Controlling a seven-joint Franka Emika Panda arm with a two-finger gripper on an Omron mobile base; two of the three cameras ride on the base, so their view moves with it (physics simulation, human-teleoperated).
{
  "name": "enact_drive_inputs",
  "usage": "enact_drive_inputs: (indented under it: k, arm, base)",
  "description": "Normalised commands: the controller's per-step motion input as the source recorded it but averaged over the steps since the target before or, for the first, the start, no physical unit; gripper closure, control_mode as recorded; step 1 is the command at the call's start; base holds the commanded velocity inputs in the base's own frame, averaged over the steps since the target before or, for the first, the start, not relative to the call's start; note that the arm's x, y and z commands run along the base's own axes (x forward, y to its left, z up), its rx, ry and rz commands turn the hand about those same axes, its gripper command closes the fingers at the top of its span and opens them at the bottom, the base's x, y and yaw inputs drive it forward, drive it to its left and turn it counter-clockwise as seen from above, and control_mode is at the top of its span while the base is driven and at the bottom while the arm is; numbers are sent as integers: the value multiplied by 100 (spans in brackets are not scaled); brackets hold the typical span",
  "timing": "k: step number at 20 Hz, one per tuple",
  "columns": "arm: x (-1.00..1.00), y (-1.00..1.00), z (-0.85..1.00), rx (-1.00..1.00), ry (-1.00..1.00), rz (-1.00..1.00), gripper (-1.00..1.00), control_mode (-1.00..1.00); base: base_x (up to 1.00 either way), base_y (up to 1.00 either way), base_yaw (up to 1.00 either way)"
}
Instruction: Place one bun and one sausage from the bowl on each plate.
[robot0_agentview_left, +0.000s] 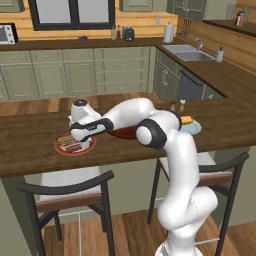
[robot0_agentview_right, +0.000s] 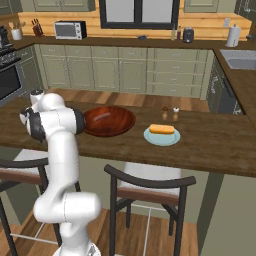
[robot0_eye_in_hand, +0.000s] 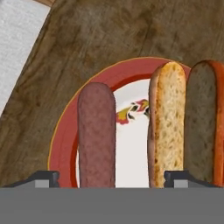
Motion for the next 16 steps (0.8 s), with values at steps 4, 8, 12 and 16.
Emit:
enact_drive_inputs:
  k: [4, 8, 12, 16]
  arm:
    - [1, 1, 50, -4, -2, 0, -100, -100]
    - [-14, -51, 79, 0, -15, 2, -100, -100]
    - [-27, -86, 71, 0, -22, 8, -100, -100]
    - [-31, -100, 56, 0, -28, 9, -100, -100]
  base:
    - [0, 0, 0]
    - [0, 0, 0]
    - [0, 0, 0]
    - [0, 0, 0]
